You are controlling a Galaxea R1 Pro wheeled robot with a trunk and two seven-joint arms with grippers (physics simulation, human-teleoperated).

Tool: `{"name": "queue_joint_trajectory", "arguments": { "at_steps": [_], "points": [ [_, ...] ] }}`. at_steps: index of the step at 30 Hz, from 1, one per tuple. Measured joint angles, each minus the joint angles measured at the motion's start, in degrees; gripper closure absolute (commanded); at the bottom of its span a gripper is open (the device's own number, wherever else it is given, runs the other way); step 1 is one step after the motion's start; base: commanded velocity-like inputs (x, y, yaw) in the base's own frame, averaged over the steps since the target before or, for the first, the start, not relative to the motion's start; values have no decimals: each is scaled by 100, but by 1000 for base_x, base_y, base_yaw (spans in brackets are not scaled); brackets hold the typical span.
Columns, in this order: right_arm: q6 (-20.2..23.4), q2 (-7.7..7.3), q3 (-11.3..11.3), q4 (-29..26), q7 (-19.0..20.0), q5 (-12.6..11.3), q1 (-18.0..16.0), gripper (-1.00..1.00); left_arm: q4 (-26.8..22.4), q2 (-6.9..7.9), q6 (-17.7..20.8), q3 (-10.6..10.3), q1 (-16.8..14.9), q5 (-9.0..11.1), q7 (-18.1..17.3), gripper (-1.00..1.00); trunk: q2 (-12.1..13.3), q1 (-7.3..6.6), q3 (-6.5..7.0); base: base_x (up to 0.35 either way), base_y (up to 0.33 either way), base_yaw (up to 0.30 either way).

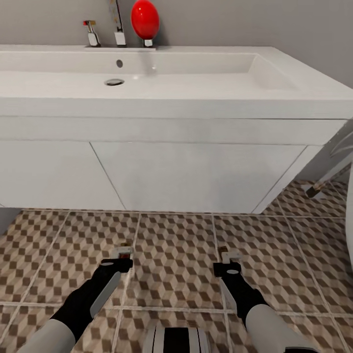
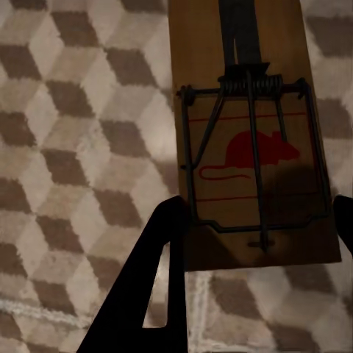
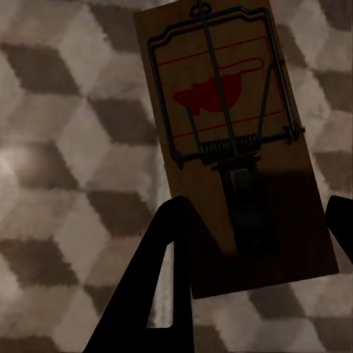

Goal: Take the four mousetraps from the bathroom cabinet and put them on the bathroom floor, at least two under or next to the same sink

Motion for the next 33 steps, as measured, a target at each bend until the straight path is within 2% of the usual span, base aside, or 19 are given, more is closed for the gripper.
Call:
{"name": "queue_joint_trajectory", "arguments": {
  "at_steps": [4,13,33],
  "points": [
    [0,-6,1,0,0,-1,0,100,4,0,5,156,0,0,-6,100,0,0,0,320,0,0],
    [-3,-9,1,0,0,-2,0,100,8,-5,6,246,0,2,-5,100,0,1,0,289,0,0],
    [-7,-14,-2,0,2,1,1,100,8,-15,6,270,0,1,0,100,0,3,0,25,0,0]
  ]
}}
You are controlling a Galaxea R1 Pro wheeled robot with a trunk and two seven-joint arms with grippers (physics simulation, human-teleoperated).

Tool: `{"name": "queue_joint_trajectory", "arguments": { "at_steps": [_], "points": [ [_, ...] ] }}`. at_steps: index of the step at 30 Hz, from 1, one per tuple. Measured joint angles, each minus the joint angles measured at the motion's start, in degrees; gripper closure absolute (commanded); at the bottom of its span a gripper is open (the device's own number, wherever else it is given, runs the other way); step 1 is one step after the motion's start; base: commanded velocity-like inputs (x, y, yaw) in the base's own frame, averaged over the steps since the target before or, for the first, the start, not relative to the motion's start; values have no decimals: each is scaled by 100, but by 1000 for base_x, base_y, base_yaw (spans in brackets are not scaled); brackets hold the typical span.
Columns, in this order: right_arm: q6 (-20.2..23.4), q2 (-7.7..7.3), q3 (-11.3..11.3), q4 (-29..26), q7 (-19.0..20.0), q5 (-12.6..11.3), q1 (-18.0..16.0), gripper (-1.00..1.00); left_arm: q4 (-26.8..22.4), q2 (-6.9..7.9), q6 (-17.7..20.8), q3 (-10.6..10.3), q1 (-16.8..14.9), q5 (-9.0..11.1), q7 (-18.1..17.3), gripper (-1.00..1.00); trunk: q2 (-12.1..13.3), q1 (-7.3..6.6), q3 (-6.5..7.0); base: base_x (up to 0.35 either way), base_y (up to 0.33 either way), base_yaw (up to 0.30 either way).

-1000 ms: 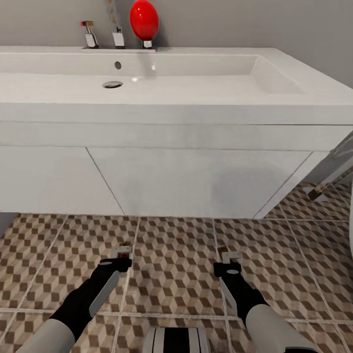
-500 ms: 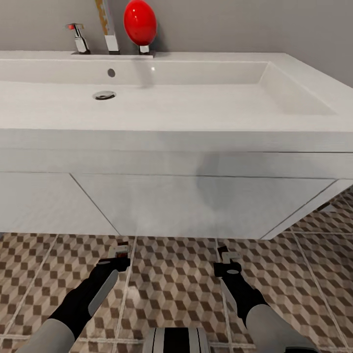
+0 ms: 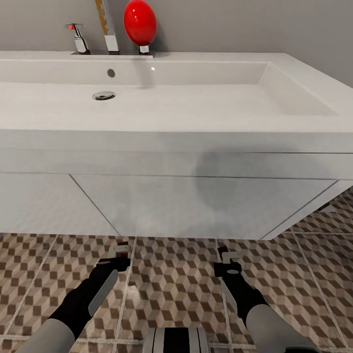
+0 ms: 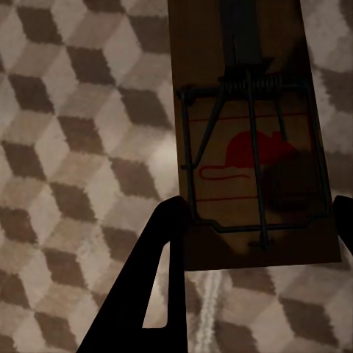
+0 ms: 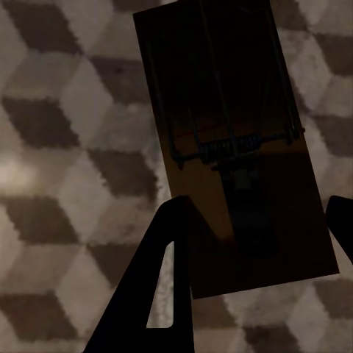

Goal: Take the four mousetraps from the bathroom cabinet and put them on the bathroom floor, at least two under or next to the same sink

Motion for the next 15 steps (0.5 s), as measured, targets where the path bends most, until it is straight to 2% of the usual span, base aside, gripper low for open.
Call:
{"name": "queue_joint_trajectory", "arguments": {
  "at_steps": [15],
  "points": [
    [-1,-7,-11,0,0,-2,-1,100,-9,-11,0,1,0,6,8,100,0,0,0,0,0,0]
  ]
}}
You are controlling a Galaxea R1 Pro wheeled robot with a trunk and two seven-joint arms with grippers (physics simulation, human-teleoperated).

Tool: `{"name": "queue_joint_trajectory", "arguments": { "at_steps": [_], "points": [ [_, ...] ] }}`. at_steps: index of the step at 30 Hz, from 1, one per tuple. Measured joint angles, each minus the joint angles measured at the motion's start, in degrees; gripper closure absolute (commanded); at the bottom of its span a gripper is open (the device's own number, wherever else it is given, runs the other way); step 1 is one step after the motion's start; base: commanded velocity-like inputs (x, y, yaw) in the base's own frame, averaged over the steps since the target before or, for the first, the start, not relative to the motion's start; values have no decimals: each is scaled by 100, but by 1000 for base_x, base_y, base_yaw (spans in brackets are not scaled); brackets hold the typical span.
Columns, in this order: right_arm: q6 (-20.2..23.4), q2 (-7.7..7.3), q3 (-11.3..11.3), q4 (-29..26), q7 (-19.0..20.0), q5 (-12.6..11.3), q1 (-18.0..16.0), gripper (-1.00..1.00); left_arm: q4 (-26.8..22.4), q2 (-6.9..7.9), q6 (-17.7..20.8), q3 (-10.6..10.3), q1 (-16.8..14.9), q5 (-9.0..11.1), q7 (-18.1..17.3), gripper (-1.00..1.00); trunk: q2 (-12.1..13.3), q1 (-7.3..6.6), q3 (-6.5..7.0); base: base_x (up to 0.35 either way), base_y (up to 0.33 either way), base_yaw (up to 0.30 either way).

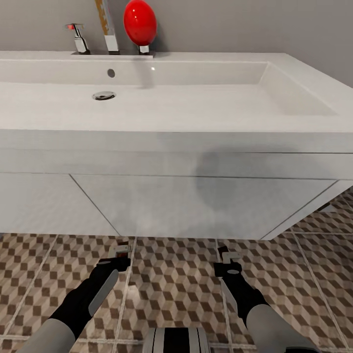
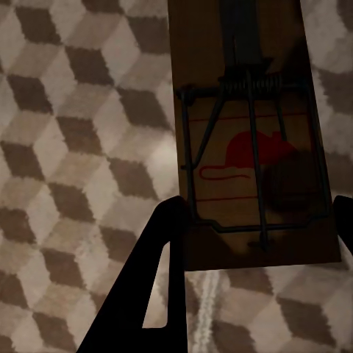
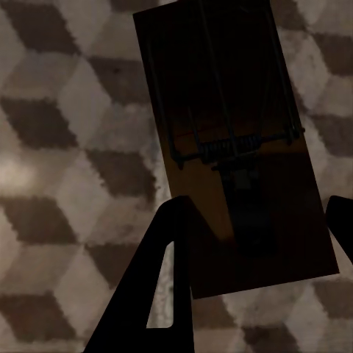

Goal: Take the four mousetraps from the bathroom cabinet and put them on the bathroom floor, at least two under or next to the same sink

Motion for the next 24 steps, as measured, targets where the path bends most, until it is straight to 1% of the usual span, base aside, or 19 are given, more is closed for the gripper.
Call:
{"name": "queue_joint_trajectory", "arguments": {
  "at_steps": [8,24],
  "points": [
    [2,-5,-1,0,4,-1,0,100,-1,-42,8,0,0,-3,0,100,-10,21,-177,0,0,0],
    [0,-2,5,0,6,-1,0,100,9,-53,9,0,0,3,-14,100,-32,62,-531,0,0,0]
  ]
}}
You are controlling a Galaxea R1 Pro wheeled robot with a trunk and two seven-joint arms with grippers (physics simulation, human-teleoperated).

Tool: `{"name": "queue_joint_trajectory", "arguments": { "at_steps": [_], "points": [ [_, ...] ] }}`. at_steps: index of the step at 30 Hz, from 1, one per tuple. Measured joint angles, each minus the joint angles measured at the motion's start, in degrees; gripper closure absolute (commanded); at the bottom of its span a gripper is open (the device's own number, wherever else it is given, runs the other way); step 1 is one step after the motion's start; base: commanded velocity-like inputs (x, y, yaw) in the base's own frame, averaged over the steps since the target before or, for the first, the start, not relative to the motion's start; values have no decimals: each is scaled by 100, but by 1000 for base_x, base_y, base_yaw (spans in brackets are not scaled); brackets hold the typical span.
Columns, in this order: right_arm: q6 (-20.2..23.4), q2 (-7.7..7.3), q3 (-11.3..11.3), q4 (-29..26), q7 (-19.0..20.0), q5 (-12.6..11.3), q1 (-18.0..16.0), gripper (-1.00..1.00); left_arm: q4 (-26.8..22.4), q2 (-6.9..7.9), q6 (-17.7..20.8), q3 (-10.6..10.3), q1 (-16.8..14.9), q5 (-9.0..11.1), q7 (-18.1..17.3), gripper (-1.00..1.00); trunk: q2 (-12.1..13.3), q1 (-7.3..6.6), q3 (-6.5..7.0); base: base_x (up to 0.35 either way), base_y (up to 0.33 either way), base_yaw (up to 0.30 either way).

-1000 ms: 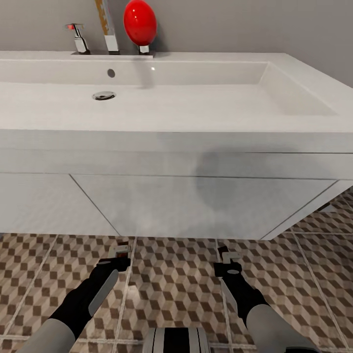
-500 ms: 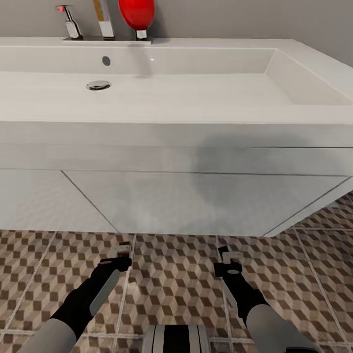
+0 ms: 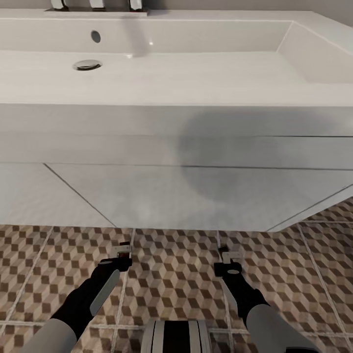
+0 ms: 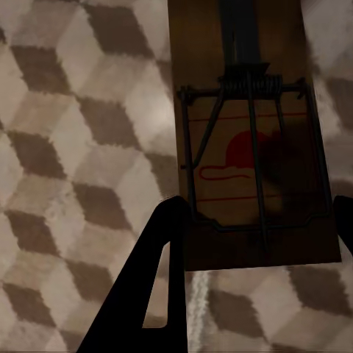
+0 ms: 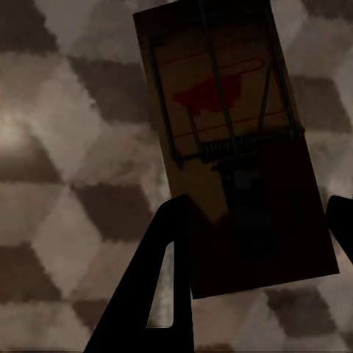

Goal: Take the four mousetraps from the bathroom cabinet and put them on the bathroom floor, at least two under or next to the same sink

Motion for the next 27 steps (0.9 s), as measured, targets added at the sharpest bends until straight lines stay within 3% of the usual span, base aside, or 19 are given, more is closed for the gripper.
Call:
{"name": "queue_joint_trajectory", "arguments": {
  "at_steps": [10,27],
  "points": [
    [0,1,1,0,0,0,0,100,0,3,0,0,0,0,-1,100,-13,26,-222,0,0,0],
    [-183,4,-4,0,1,7,0,100,-16,6,-65,1,0,-5,-7,100,-14,25,-222,0,0,0]
  ]
}}
